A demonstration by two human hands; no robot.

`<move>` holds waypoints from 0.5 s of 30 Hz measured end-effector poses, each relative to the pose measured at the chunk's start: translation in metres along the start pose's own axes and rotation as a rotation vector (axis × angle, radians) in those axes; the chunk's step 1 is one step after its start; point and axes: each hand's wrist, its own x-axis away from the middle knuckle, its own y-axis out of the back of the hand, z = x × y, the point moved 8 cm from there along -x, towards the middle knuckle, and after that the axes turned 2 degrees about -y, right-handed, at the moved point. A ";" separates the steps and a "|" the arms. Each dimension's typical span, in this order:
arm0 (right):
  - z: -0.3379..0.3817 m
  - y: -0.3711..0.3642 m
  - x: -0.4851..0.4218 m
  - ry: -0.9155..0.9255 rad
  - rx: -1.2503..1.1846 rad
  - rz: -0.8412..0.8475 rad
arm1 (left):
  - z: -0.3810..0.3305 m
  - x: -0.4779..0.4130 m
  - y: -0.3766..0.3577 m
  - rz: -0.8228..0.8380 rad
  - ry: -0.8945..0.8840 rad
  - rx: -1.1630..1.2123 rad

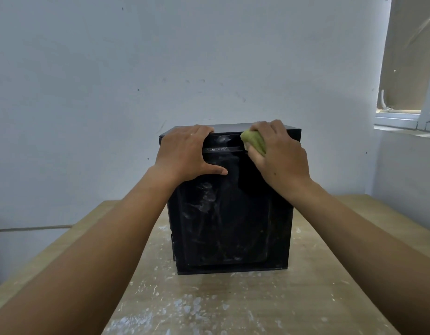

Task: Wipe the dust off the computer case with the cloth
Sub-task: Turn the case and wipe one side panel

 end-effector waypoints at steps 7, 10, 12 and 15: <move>-0.048 -0.003 0.033 -0.219 -0.192 -0.089 | -0.001 0.000 0.000 0.007 -0.009 0.000; -0.057 -0.013 0.052 -0.263 -0.239 -0.079 | 0.000 0.000 0.000 0.008 -0.007 0.004; -0.061 -0.021 0.068 -0.283 -0.240 -0.041 | 0.000 0.000 0.000 0.007 -0.008 0.001; -0.068 -0.034 0.094 -0.316 -0.237 0.015 | -0.001 0.000 0.000 0.012 -0.005 -0.001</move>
